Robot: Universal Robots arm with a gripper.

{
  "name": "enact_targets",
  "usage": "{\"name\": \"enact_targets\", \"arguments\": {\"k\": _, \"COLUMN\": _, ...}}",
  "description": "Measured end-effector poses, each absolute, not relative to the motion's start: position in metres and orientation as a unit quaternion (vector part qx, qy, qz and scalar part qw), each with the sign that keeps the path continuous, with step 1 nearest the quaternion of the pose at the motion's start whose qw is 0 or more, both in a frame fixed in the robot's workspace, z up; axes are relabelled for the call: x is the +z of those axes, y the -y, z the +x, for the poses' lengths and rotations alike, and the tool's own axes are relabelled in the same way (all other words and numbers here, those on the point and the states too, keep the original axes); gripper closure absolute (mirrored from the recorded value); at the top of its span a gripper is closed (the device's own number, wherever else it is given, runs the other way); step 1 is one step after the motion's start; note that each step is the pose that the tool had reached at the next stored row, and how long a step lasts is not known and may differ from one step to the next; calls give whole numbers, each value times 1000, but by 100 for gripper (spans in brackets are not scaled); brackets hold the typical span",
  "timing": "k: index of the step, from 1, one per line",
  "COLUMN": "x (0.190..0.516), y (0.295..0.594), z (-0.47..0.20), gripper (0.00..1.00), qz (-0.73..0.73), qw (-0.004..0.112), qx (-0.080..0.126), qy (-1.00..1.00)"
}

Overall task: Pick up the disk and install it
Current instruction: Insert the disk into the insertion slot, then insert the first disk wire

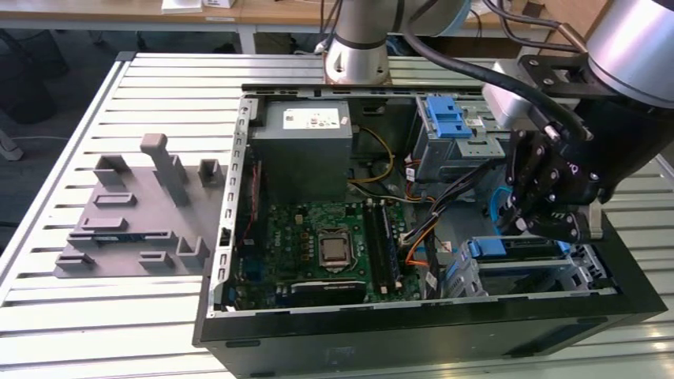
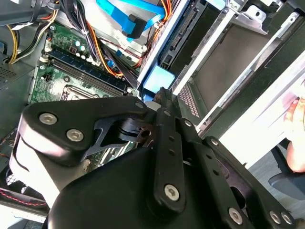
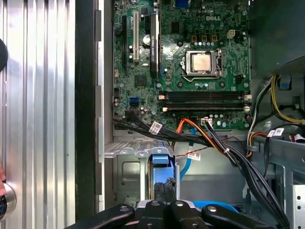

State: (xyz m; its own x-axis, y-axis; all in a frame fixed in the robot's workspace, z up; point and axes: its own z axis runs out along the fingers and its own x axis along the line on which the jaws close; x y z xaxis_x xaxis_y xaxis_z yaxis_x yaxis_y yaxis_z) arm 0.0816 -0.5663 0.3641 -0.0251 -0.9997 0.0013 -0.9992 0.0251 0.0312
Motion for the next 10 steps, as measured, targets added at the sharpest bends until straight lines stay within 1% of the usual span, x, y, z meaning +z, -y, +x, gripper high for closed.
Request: {"name": "enact_targets", "arguments": {"k": 10, "x": 359, "y": 566, "z": 84, "gripper": 89, "qz": 698, "qw": 12, "qx": -10, "qy": 716}}
